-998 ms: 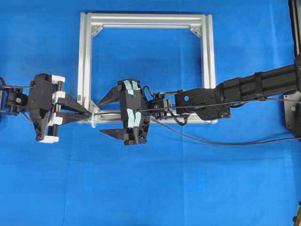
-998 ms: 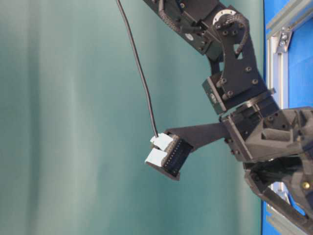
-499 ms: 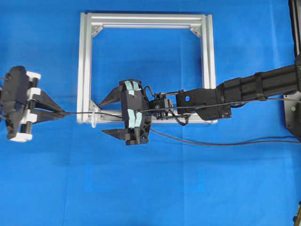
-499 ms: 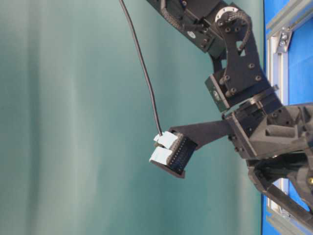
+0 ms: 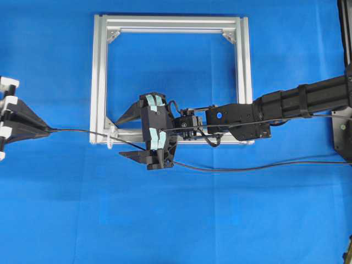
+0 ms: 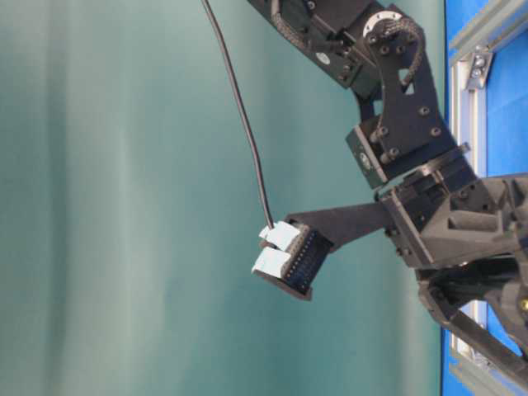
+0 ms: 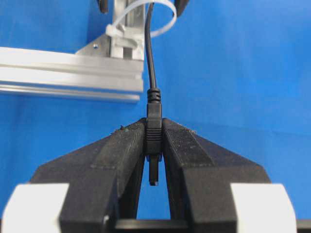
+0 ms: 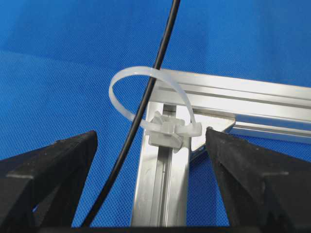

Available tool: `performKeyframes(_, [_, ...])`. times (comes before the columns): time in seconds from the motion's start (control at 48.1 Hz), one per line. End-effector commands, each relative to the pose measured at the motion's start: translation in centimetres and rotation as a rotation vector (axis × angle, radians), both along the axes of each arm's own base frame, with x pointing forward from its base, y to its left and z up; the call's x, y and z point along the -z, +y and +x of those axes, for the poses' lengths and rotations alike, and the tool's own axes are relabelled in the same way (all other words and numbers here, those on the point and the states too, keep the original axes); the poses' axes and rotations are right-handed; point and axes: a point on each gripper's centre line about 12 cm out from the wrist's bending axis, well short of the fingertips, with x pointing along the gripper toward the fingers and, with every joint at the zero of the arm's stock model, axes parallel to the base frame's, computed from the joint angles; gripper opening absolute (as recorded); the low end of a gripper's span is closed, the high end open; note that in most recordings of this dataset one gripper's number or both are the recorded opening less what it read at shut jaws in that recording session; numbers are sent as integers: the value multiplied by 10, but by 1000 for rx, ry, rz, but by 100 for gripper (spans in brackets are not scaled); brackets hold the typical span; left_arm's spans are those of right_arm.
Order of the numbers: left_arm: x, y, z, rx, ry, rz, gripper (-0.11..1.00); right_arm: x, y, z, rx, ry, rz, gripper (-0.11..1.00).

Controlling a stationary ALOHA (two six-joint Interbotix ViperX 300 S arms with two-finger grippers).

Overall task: Insert the wire through the string loop located on the left side.
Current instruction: 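Pull the cable leftward through the loop with the left gripper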

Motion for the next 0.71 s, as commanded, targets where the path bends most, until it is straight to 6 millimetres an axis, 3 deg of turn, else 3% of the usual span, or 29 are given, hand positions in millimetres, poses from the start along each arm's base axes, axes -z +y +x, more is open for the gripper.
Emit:
performKeyframes(0.0, [-13,-1,-1,4,-18,-4,8,-24,1,2,-3,-54,-1,92])
performKeyframes(0.312, [-33,0,-12,13,-65,-5,8,-24,1,3,-4,-58,0,92])
performKeyframes(0.686, [-33,0,-13,16,-70,-2,8,-24,1,3,-4,-58,0,92])
